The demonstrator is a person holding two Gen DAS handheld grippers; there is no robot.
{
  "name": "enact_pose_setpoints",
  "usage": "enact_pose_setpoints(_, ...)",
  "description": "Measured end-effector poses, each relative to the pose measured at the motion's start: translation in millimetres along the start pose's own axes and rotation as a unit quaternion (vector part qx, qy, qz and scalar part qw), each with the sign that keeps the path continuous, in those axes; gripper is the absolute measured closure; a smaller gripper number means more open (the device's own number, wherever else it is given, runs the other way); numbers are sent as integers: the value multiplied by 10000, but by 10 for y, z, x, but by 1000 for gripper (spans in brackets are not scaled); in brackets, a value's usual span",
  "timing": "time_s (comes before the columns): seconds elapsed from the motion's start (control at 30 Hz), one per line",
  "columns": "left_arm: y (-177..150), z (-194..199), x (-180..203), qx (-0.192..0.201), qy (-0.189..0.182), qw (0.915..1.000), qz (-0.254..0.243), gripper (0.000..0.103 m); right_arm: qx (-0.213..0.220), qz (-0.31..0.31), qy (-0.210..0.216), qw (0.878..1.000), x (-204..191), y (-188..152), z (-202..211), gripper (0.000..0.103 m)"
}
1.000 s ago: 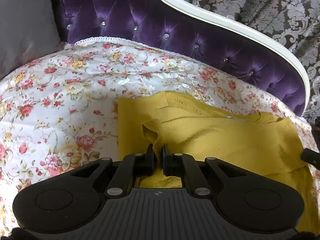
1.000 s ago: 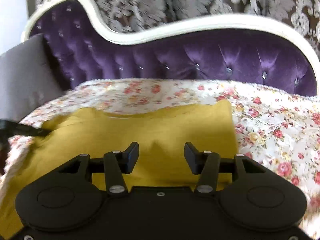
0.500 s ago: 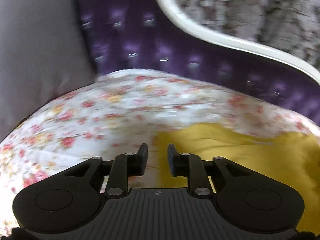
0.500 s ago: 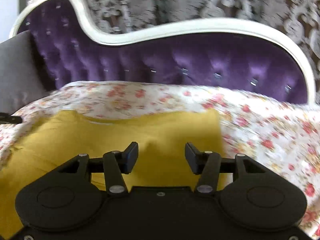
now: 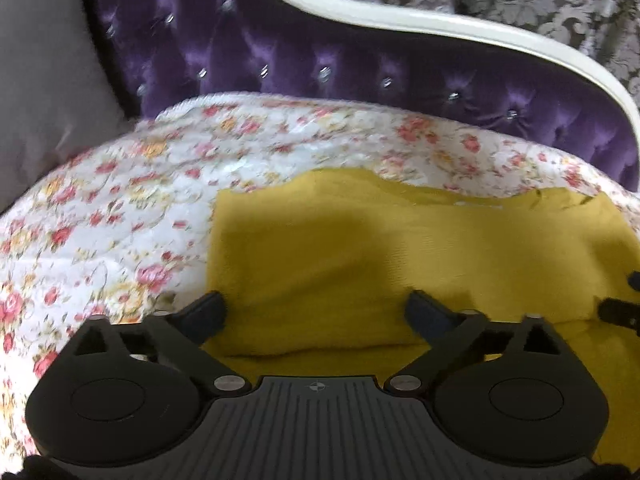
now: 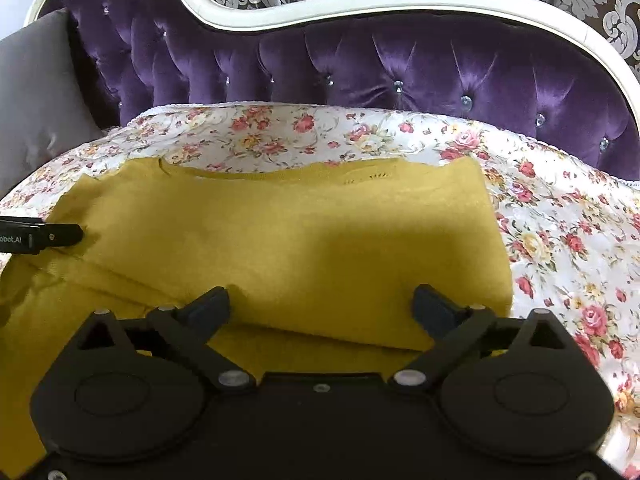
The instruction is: Fold small clothes
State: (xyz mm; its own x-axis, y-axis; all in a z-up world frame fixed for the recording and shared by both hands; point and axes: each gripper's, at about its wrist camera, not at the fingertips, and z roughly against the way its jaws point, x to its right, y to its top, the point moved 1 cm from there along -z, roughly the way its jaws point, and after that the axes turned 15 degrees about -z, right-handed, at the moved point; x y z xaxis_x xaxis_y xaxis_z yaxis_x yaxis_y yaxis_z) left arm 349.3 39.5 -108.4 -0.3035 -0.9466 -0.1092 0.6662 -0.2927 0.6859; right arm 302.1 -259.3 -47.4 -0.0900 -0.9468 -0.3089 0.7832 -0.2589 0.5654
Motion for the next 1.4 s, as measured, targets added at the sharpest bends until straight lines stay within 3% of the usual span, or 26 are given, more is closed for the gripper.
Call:
enact_pose_setpoints(0.2,-71,236,-9,-112,-4,9999,-15,1,-121,44,-42,9999,-7,-45,155,3)
enact_pose_setpoints(0.37,-367,655,14,-96,-167,9998,-18,1,-54,-238,103,9996,73,-166,557,1)
enact_pose_setpoints(0.57,-896,1123,206,-364,-527,9978,-153,1,-240,-65,236,9994,9,-601,999,1)
enact_pose_setpoints(0.73,-1192,1393,406,-547,-355,9957,-655,1,-521,113,130,9985,-82,-973,1201,1)
enact_pose_setpoints(1.07,-1060,1518,440,-403,-41,9947,-946,1,-823,278,15,9962,-92,-1029,1204,1)
enact_pose_setpoints(1.4,-892,1620,488,-526,-79,9918,-1162,1,-852,215,47,9961,-91,-1029,1240,0)
